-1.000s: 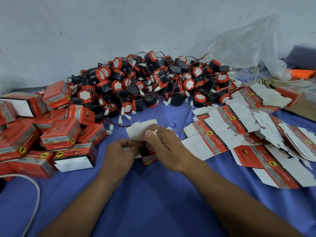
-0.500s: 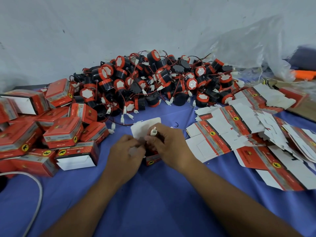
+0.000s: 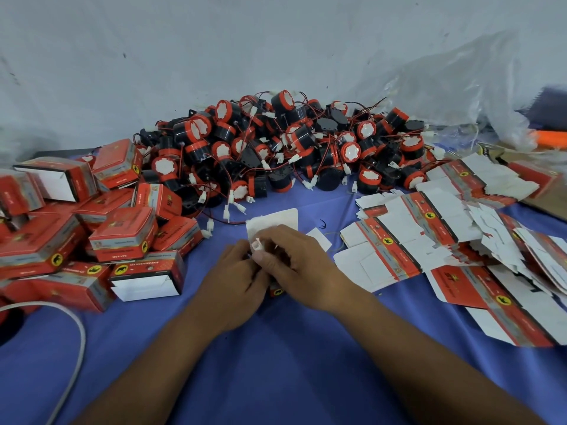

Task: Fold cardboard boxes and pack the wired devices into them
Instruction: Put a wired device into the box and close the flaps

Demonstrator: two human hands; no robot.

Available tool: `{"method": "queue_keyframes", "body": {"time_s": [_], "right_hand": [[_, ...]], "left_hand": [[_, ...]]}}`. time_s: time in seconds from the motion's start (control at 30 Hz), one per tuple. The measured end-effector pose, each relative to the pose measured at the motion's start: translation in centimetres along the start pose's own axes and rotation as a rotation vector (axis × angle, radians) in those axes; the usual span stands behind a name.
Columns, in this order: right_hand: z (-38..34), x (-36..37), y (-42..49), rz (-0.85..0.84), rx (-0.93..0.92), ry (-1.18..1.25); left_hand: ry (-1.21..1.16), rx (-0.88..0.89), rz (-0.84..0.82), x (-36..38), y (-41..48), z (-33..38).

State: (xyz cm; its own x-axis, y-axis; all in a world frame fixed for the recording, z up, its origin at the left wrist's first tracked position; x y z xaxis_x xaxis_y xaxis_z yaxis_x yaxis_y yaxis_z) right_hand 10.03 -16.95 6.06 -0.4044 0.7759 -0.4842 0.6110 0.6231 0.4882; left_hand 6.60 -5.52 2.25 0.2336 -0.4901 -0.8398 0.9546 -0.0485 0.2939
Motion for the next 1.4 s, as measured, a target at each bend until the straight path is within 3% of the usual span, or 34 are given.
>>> {"method": "queue_keyframes", "body": {"time_s": [0.2, 0.37, 0.67, 0.9, 1.07, 1.23, 1.3, 1.4], "right_hand": [[0.9, -0.4, 0.2, 0.007, 0.056, -0.039], [1.9, -0.9, -0.1, 0.076, 0.126, 0.005], [1.6, -0.8, 0.0, 0.121, 0.034, -0.084], [0.1, 0.7, -0.5, -0.041, -0.195, -0.291], [0.7, 0.2, -0.7, -0.049, -0.170, -0.454], [0.6, -0.5, -0.6, -0.115, -0.203, -0.337], [1.3, -1.4, -0.7, -0.012, -0.120, -0.216], [2.1, -4.1, -0.8, 0.374, -0.047, -0.214]], "left_hand": [[-0.151, -0.112, 0.110, 0.6, -0.3, -0.3], [-0.216, -0.185, 0.435, -1.4, -1.1, -0.8], [-0.626, -0.087, 0.511, -2.0, -1.7, -0.3], [-0.328, 0.002, 0.445, -2.2, -1.6, 0.5], [-0.170, 0.057, 0.401, -1.9, -1.3, 0.8], [-0.128, 0.057, 0.357, -1.6, -1.1, 0.4], [-0.098, 0.059, 0.324, -1.3, -1.0, 0.2], [-0.071, 0.032, 0.271, -0.9, -0.8, -0.1]]}}
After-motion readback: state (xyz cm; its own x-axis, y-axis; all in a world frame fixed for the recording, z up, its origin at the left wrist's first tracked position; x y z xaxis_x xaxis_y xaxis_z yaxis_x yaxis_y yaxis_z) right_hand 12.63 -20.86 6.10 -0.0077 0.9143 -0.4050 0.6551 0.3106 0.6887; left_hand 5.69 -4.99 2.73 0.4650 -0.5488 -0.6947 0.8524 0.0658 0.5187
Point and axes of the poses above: each hand's wrist, its own y-axis towards the middle knuckle, its own x-axis out of the palm, z = x × y, the point moved 6 cm from there along y, towards the middle knuckle, and after that the axes turned 7 degrees about y, right-handed, at the moved point
